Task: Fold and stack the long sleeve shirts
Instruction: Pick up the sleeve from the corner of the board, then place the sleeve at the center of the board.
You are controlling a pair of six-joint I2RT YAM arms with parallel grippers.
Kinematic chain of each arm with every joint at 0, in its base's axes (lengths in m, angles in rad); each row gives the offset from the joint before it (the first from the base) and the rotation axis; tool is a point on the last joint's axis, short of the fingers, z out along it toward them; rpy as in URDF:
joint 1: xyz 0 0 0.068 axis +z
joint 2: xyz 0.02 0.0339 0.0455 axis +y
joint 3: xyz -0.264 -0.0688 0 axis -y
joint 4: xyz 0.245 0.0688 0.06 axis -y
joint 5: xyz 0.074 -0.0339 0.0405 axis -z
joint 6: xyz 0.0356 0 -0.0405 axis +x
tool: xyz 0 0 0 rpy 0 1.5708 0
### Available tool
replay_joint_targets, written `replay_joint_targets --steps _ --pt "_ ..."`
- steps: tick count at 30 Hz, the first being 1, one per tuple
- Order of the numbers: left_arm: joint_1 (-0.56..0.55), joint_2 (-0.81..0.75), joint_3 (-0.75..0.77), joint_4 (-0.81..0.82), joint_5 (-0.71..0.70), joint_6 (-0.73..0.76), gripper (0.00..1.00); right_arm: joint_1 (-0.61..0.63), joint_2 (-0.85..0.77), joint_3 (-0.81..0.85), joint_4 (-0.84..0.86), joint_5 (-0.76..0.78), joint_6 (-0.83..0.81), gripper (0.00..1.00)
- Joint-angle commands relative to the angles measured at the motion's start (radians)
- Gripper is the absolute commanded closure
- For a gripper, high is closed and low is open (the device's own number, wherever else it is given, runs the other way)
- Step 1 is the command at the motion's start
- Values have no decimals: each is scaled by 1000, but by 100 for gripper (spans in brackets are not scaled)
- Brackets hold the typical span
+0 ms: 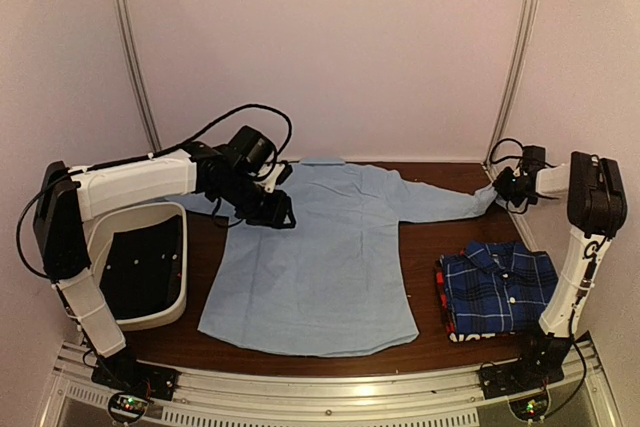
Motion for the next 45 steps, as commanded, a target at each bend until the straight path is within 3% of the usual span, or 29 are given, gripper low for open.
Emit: replay_joint_targets --steps 1,6,13,20,30,34,40,42,45 --pt "10 -4 10 39 8 4 55 32 -63 25 -30 -20 -40 100" --pt "17 -7 4 52 19 -12 55 132 -159 13 -66 0 -76 100" --pt "43 -18 -45 110 63 -50 56 412 -247 -3 -95 65 -110 100" --pt "60 -9 -75 156 98 -72 55 696 -199 46 -105 123 -122 100" --pt "68 29 -101 207 131 -97 56 875 -102 61 -66 83 -104 98" --pt "68 43 -103 215 132 -100 56 906 -107 66 -81 33 -132 84" --pt "73 48 -126 240 136 -111 54 918 -191 42 -175 79 -243 32" --pt "73 49 -131 249 143 -115 54 908 -207 39 -206 106 -271 25" --pt "74 59 -127 258 155 -117 54 878 -191 50 -229 73 -287 23"
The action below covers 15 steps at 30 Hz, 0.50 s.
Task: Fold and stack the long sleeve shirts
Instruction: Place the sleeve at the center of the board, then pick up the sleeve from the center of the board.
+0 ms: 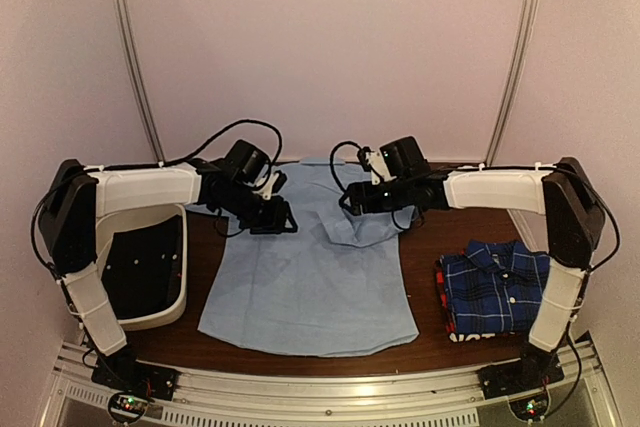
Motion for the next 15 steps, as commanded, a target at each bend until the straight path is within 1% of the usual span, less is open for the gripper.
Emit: replay_joint_targets --steps 1,9,12,15 --pt "8 20 -5 60 33 -11 54 -40 -29 18 -58 -3 -64 22" --pt "7 34 -41 126 96 -49 53 -53 104 118 -97 -75 -103 24" --pt "9 38 -50 139 88 -65 53 -50 146 159 -98 -105 -99 31" --pt "12 45 -57 151 79 -85 52 -48 197 212 -107 -109 -109 32"
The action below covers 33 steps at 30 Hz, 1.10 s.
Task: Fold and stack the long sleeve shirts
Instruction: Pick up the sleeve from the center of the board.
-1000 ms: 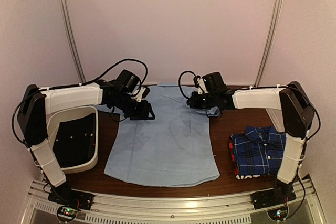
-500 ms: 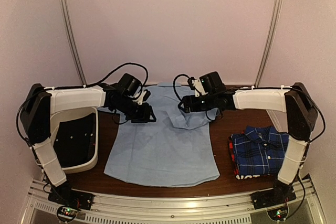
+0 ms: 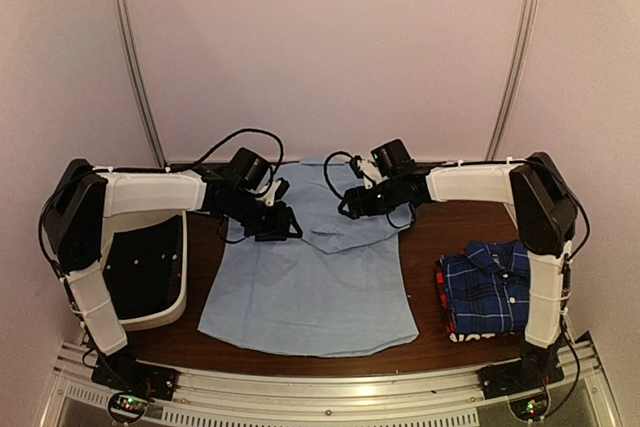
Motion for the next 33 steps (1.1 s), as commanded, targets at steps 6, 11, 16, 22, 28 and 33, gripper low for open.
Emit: replay_joint_targets --steps 6,11,16,22,28,33 --pt "37 9 -64 116 22 -84 52 17 189 252 -116 -6 -78 34" --pt "48 -5 -93 125 28 -88 52 37 289 363 -192 55 -121 35" --pt "59 -18 -114 130 27 -88 52 72 323 395 -221 96 -152 36" --pt "66 -17 -113 134 34 -86 52 93 361 435 -247 130 -159 34" --pt "67 -9 -109 139 49 -87 52 110 385 451 -262 145 -162 34" --pt "67 -7 -108 145 55 -94 52 117 399 453 -268 151 -159 36"
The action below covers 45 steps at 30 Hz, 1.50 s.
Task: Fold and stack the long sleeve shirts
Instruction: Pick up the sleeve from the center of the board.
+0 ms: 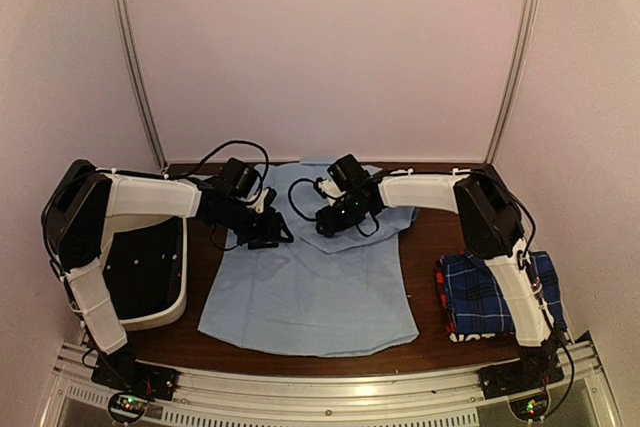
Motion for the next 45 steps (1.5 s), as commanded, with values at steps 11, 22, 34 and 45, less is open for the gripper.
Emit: replay_joint_targets --steps 11,22,34,45 --pt "9 -12 4 52 37 -26 52 15 23 40 -21 24 8 55" --pt "9 6 37 59 55 -30 52 14 -107 -29 72 29 41 74" --pt "57 35 140 110 101 63 51 15 -302 -267 277 -37 52 92" --pt "78 138 304 190 221 330 37 11 -392 -398 411 -151 41 92"
